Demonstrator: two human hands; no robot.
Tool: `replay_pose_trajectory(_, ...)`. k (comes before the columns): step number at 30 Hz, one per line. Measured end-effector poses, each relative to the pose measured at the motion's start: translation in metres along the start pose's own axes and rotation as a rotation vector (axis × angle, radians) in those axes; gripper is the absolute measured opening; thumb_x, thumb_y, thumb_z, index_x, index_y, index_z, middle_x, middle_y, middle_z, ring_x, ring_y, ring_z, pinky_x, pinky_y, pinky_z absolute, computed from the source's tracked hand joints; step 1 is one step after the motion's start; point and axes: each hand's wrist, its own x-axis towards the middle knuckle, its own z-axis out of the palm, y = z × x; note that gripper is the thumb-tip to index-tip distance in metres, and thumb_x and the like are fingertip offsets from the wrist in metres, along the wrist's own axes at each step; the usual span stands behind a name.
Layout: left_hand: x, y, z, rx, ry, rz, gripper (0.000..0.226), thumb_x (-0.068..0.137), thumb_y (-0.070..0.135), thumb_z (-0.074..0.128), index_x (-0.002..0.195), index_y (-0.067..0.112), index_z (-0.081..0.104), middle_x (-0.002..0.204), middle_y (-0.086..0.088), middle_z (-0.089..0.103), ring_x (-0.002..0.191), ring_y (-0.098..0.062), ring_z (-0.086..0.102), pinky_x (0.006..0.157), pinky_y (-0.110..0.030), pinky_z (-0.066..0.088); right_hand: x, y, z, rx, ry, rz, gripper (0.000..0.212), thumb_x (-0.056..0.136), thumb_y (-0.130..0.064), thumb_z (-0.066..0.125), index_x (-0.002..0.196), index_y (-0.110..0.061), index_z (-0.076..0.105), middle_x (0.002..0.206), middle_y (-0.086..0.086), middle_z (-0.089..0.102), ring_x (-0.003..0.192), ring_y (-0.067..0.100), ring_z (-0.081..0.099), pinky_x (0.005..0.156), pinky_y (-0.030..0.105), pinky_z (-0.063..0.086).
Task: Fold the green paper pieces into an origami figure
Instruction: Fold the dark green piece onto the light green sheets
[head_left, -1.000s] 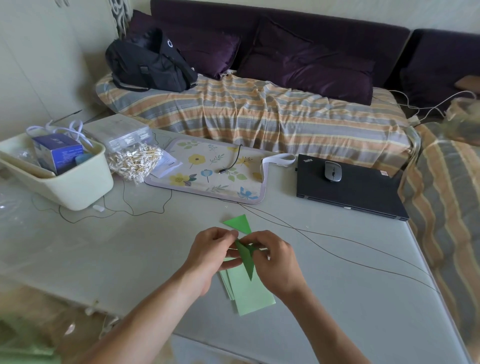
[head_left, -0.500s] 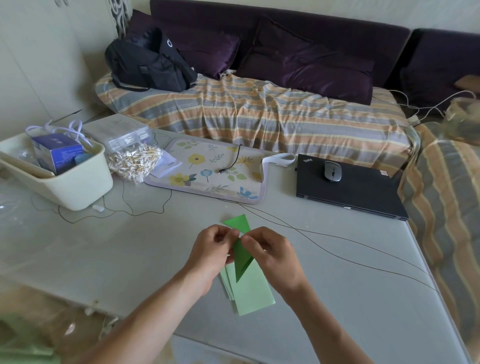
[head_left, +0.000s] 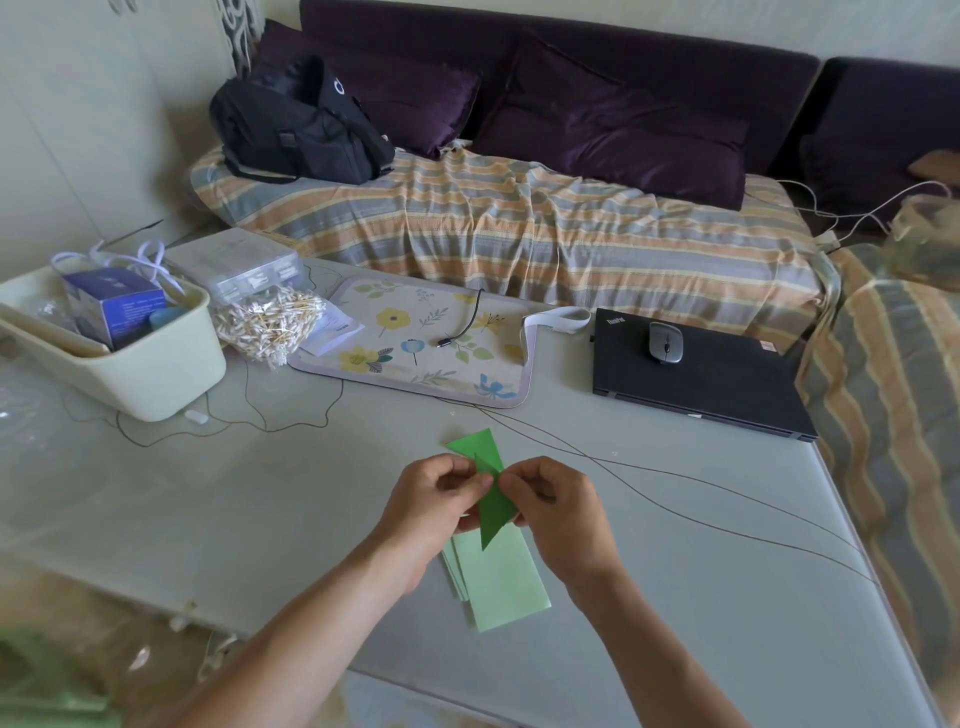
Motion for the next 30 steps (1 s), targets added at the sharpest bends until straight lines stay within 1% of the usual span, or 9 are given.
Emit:
replay_pose_trajectory(4, 0.0015, -0.0021, -0.0023, 0.043, 0.052, 0.032, 0.009, 0.093, 0.01, 0.07, 0.095, 0.001, 0.071, 0.084, -0.012, 0.074, 0.071, -0.013, 0.073, 0.062, -0.022, 0.057, -0.0015, -0.003, 0.0002, 0.025, -0.021, 0.011, 0.015, 0.095, -0.024, 0.066, 0.084, -0.016, 0.073, 0.071, 0.006, 0.074, 0.07, 0.027, 0.07, 0.072, 0.043, 0.058)
replay_pose_trajectory(6, 0.0013, -0.0025, -0.002, 0.029, 0.057, 0.043, 0.009, 0.092, 0.009, 0.071, 0.095, 0.0, 0.071, 0.083, -0.012, 0.073, 0.07, -0.014, 0.073, 0.063, -0.022, 0.058, -0.0013, -0.0034, 0.0002, 0.025, -0.042, 0.015, 0.014, 0.094, -0.024, 0.067, 0.085, -0.015, 0.073, 0.072, 0.006, 0.074, 0.067, 0.024, 0.068, 0.073, 0.044, 0.058)
replay_pose_trajectory(9, 0.0006, -0.0013, -0.0013, 0.016, 0.06, 0.041, 0.009, 0.091, 0.009, 0.072, 0.095, 0.0, 0.071, 0.083, -0.012, 0.073, 0.069, -0.014, 0.073, 0.063, -0.022, 0.058, -0.0008, -0.0021, 0.0005, 0.017, -0.039, 0.03, 0.011, 0.093, -0.016, 0.067, 0.085, -0.016, 0.073, 0.071, 0.006, 0.074, 0.062, 0.015, 0.065, 0.071, 0.041, 0.057)
replay_pose_trajectory(13, -0.0025, -0.0032, -0.001, 0.1, -0.022, -0.016, 0.014, 0.093, 0.02, 0.071, 0.093, 0.006, 0.076, 0.086, -0.011, 0.079, 0.079, -0.023, 0.075, 0.07, -0.029, 0.061, -0.0011, -0.0021, -0.0013, -0.001, 0.012, 0.042, 0.015, 0.095, -0.012, 0.064, 0.083, -0.013, 0.073, 0.065, 0.006, 0.073, 0.058, 0.013, 0.064, 0.067, 0.039, 0.057)
replay_pose_trajectory(15, -0.0038, -0.0052, -0.0003, 0.112, -0.058, -0.038, 0.014, 0.094, 0.018, 0.071, 0.093, 0.005, 0.076, 0.085, -0.012, 0.079, 0.082, -0.029, 0.076, 0.074, -0.034, 0.063, -0.0017, -0.0026, -0.0027, -0.001, 0.028, 0.045, 0.015, 0.095, -0.011, 0.064, 0.082, -0.012, 0.073, 0.064, 0.007, 0.072, 0.057, 0.014, 0.063, 0.066, 0.04, 0.057)
replay_pose_trajectory(17, -0.004, -0.0057, -0.0001, 0.127, -0.039, -0.034, 0.012, 0.092, 0.015, 0.072, 0.091, 0.004, 0.076, 0.083, -0.013, 0.078, 0.08, -0.03, 0.077, 0.073, -0.035, 0.063, -0.0026, -0.0029, -0.0027, -0.004, 0.03, 0.047, 0.016, 0.095, -0.011, 0.063, 0.081, -0.012, 0.072, 0.063, 0.007, 0.072, 0.056, 0.014, 0.063, 0.065, 0.039, 0.057)
replay_pose_trajectory(22, -0.0032, -0.0052, -0.0013, 0.185, -0.01, -0.025, 0.012, 0.089, 0.016, 0.076, 0.086, 0.005, 0.074, 0.078, -0.011, 0.078, 0.073, -0.027, 0.076, 0.063, -0.029, 0.058, -0.0046, -0.0043, -0.0024, -0.01, 0.024, 0.034, 0.017, 0.095, -0.01, 0.062, 0.081, -0.014, 0.07, 0.064, 0.007, 0.072, 0.057, 0.015, 0.066, 0.066, 0.04, 0.058)
replay_pose_trajectory(27, -0.0021, -0.0057, -0.0027, 0.208, -0.027, -0.02, 0.012, 0.089, 0.016, 0.077, 0.083, 0.006, 0.072, 0.077, -0.01, 0.078, 0.07, -0.024, 0.075, 0.064, -0.03, 0.057, -0.0057, -0.0048, -0.0013, -0.007, 0.018, 0.026, 0.016, 0.093, -0.011, 0.061, 0.08, -0.015, 0.069, 0.067, 0.005, 0.072, 0.059, 0.013, 0.065, 0.069, 0.042, 0.058)
replay_pose_trajectory(30, -0.0008, -0.0055, -0.0037, 0.221, -0.051, -0.011, 0.012, 0.087, 0.014, 0.078, 0.08, 0.008, 0.071, 0.077, -0.011, 0.078, 0.071, -0.027, 0.075, 0.065, -0.031, 0.058, -0.0054, -0.0057, -0.0001, 0.032, -0.002, 0.021, 0.012, 0.091, -0.02, 0.066, 0.08, -0.017, 0.068, 0.072, 0.002, 0.073, 0.065, 0.015, 0.066, 0.072, 0.044, 0.057)
